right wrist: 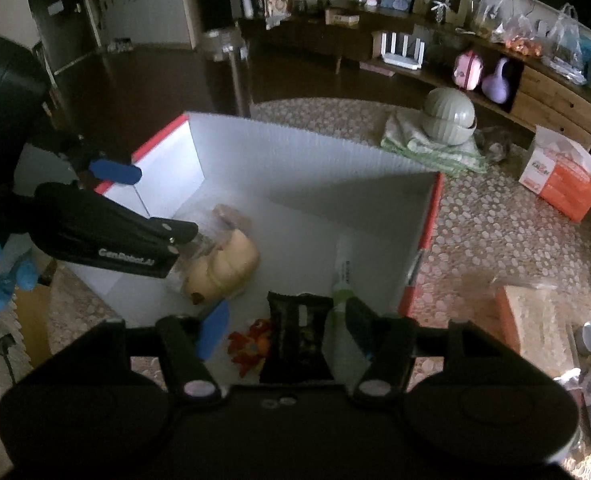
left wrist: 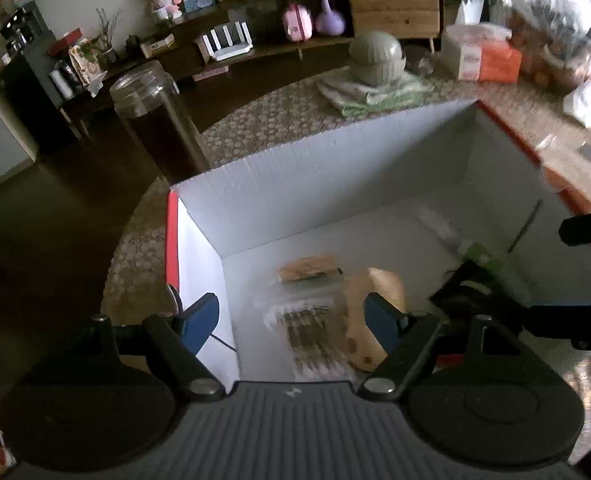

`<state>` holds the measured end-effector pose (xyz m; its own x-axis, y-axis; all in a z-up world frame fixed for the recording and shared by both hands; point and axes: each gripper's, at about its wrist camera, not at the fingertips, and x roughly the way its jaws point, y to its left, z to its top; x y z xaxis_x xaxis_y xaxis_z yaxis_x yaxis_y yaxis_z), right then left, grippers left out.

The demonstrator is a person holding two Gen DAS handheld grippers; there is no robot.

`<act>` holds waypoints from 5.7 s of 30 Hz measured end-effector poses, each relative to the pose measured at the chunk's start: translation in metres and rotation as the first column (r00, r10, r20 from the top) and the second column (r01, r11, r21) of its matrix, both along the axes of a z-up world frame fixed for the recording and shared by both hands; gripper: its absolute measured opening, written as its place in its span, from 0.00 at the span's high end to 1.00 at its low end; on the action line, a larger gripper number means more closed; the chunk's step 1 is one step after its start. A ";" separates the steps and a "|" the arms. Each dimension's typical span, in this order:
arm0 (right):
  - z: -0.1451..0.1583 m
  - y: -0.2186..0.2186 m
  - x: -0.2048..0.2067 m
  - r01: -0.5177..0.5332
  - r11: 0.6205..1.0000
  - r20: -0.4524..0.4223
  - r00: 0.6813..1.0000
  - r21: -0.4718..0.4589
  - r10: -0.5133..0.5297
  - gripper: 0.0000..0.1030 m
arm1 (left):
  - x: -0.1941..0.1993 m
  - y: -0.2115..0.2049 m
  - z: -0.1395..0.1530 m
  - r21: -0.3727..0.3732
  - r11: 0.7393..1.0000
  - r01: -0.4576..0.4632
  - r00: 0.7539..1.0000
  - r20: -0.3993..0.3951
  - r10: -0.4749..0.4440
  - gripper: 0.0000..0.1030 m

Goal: Organize objects
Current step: 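Open both grippers to drop the packet and black bag into the box, then move both grippers back toward the white plastic bag and rabbit figurine, then grasp the rabbit figurine with the left gripper while the right grasps the white bag, then carry the rabbit figurine and white bag over the red box with both grippers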

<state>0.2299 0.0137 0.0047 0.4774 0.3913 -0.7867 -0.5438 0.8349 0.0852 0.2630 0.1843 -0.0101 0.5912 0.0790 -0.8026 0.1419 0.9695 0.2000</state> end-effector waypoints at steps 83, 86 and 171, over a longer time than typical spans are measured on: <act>-0.032 -0.352 -0.092 0.437 0.891 0.183 0.872 0.122 -0.453 0.02 | -0.107 -0.287 -0.056 -0.338 0.908 0.247 0.968 0.133 -0.214 0.00; -0.040 -0.357 -0.075 0.438 0.892 0.173 0.876 0.108 -0.451 0.02 | -0.094 -0.296 -0.064 -0.339 0.908 0.246 0.968 0.126 -0.215 0.00; -0.034 -0.263 -0.150 0.439 0.887 0.011 0.895 0.140 -0.445 0.57 | -0.167 -0.234 -0.045 -0.466 0.875 0.131 0.991 0.092 -0.099 0.66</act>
<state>0.0803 -0.2488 -0.0289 0.6564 0.2298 -0.7186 -0.1265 0.9725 0.1954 0.0957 -0.0492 -0.0552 0.6237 -0.3702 -0.6884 0.2608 0.9288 -0.2632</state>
